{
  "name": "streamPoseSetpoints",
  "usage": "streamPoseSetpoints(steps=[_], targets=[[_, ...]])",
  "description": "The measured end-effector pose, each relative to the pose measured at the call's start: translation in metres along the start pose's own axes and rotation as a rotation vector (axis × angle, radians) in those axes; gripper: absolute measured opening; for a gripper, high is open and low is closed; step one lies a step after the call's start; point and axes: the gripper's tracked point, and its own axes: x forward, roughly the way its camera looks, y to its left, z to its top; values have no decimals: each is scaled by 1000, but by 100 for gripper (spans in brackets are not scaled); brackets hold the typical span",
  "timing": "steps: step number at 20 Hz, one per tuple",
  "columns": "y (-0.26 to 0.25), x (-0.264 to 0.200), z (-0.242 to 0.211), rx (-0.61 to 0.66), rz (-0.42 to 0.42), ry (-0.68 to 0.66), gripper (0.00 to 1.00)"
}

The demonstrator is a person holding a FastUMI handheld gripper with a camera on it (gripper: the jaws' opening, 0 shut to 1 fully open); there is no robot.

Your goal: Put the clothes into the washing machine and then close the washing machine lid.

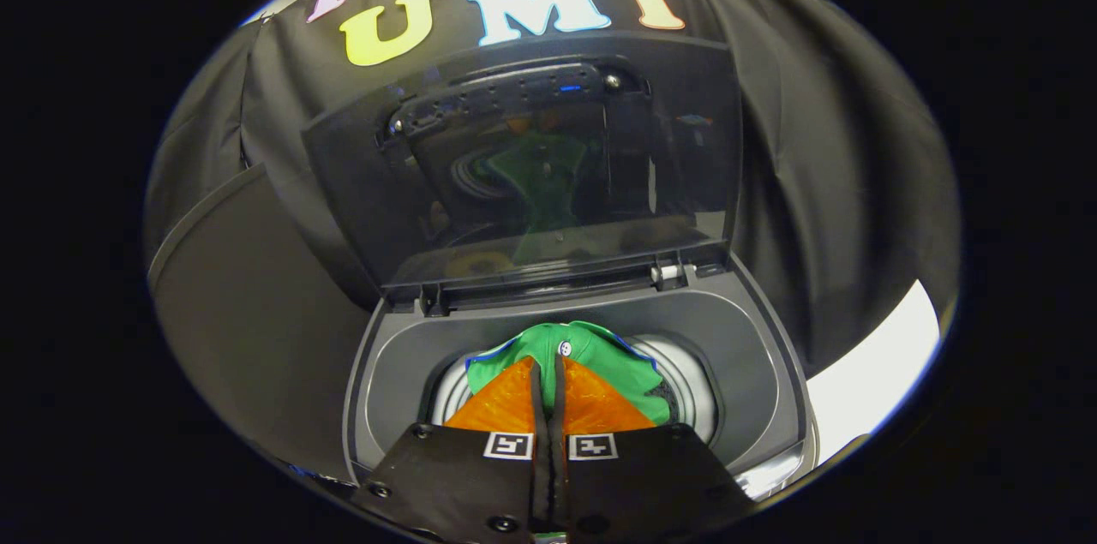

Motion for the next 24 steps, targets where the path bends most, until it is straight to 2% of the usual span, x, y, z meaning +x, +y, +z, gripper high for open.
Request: streamPoseSetpoints(steps=[12, 14, 15, 19, 24], targets=[[-13, 23, -23, 7, -21, 55, 1], [-10, 27, -26, 3, -2, 73, 1], [-4, 27, -27, 6, 37, 100, 7], [-13, 22, -26, 45, 11, 89, 98], [-15, 3, 11, 88, 18, 37, 98]])
